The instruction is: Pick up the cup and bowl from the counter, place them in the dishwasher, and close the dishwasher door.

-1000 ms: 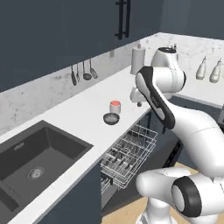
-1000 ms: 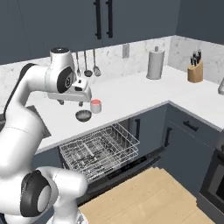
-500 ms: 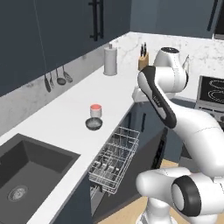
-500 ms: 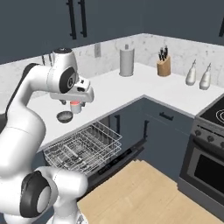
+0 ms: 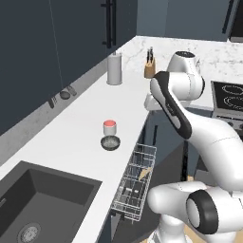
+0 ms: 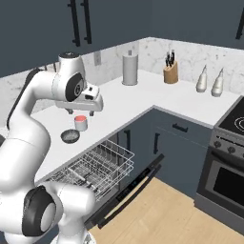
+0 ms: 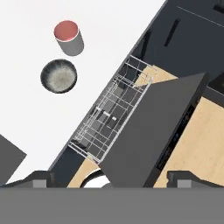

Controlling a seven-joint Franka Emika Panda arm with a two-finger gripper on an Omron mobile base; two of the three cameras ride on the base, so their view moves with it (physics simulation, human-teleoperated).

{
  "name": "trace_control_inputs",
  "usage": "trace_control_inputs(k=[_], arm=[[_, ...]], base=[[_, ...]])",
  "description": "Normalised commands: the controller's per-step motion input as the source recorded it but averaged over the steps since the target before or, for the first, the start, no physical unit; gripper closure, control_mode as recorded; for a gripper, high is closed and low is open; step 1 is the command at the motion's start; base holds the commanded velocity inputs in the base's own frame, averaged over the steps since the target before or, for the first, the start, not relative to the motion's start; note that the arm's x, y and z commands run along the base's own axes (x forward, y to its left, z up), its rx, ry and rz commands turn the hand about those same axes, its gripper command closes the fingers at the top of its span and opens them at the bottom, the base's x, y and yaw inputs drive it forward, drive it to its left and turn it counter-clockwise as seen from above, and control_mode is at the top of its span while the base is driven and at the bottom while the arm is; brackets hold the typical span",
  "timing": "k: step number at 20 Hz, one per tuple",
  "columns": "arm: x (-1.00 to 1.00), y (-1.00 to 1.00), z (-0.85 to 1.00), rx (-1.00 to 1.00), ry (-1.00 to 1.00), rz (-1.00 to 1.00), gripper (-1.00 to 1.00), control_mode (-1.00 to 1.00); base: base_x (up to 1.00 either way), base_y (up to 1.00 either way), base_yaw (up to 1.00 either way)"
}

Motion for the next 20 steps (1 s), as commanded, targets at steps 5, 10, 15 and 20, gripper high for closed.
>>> trace_control_inputs(k=[5,10,15,20], arm=[[0.00,0.00,0.00,0.00,0.00,0.00,-1.00,1.00],[0.73,0.18,0.00,0.00,0.04,-0.19,-1.00,-1.00],[0.86,0.10,0.00,0.00,0.00,-0.11,-1.00,-1.00],[0.72,0.21,-0.23,0.02,0.00,-0.05,-1.00,-1.00]], base=[[0.47,0.23,-0.21],[0.00,0.00,0.00],[0.00,0.00,0.00],[0.00,0.00,0.00]])
